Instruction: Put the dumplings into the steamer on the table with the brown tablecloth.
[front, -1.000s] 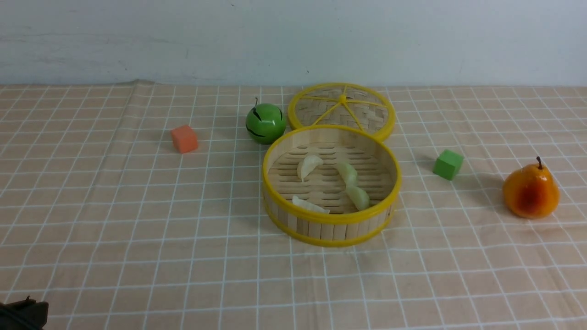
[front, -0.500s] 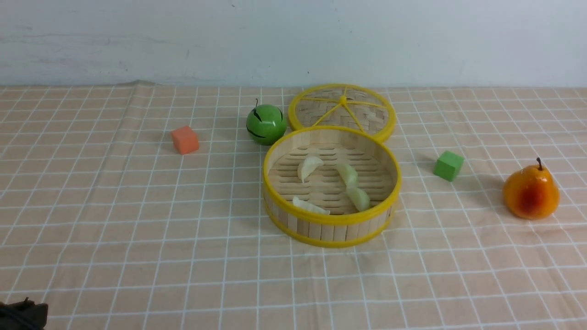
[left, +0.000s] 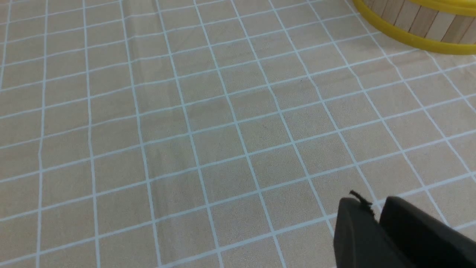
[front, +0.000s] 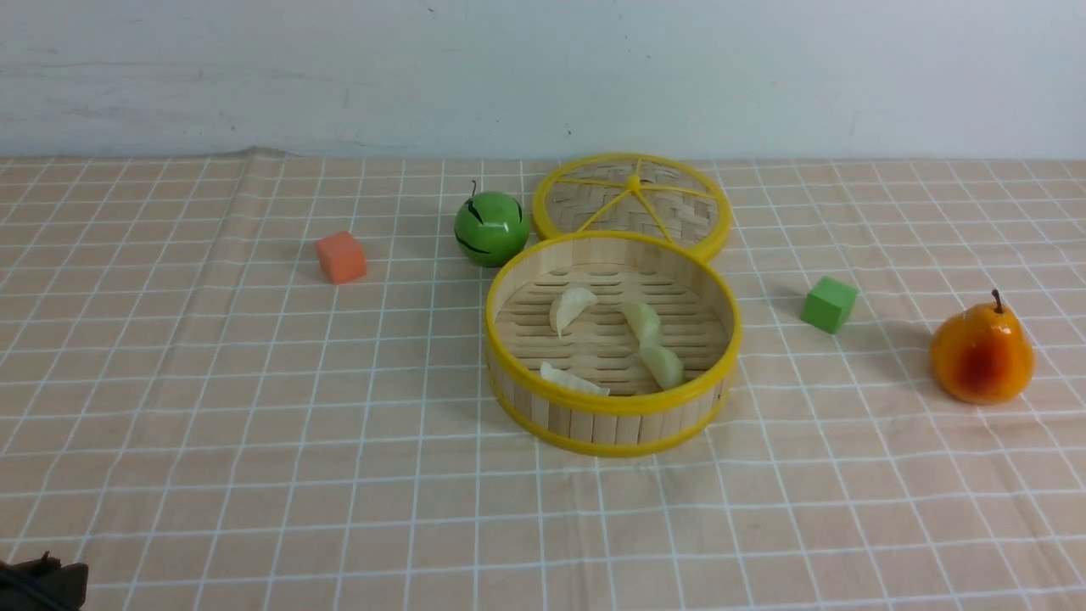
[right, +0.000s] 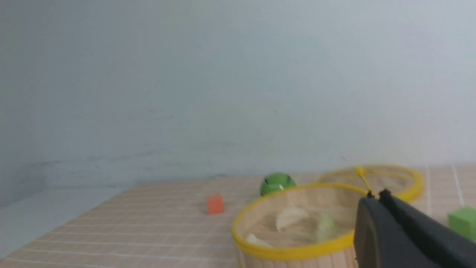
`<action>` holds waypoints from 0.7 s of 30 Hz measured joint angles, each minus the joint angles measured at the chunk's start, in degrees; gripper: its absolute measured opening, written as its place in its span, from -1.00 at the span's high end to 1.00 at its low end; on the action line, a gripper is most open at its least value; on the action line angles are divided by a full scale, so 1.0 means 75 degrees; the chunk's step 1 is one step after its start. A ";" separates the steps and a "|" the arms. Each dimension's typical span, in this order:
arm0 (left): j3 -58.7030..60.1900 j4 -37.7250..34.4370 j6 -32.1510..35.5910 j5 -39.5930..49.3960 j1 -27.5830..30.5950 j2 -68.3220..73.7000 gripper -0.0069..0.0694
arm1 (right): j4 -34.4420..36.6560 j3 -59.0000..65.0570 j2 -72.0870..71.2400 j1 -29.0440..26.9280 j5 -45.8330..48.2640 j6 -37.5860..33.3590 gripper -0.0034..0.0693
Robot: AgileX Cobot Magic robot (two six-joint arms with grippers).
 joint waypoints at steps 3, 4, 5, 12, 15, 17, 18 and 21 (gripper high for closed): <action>0.0000 0.0000 0.0000 0.0001 0.0000 0.0000 0.57 | 0.0720 0.0000 -0.0013 -0.0471 0.0765 -0.0590 0.93; 0.0000 0.0000 0.0000 0.0001 0.0000 0.0000 0.57 | 0.0774 0.0000 -0.0008 -0.0471 0.0810 -0.0647 0.93; 0.0000 0.0000 0.0000 0.0001 0.0000 0.0000 0.56 | 0.1229 0.0000 -0.0008 -0.0844 0.1122 -0.1122 0.93; 0.0000 0.0000 0.0000 0.0001 0.0000 0.0000 0.54 | 0.2673 0.0000 -0.0008 -0.2114 0.2422 -0.3430 0.93; 0.0000 0.0000 0.0000 0.0001 0.0000 0.0000 0.53 | 0.2758 0.0000 -0.0008 -0.2287 0.2993 -0.3671 0.93; 0.0000 0.0000 0.0000 0.0001 0.0000 0.0000 0.53 | 0.2778 0.0000 -0.0008 -0.2376 0.3679 -0.3745 0.93; 0.0000 0.0000 0.0000 0.0001 0.0000 0.0000 0.53 | 0.2784 -0.0011 -0.0008 -0.2393 0.3911 -0.3746 0.93; 0.0000 0.0000 0.0000 0.0001 0.0000 0.0000 0.53 | 0.2936 -0.0070 -0.0008 -0.2412 0.4248 -0.3762 0.92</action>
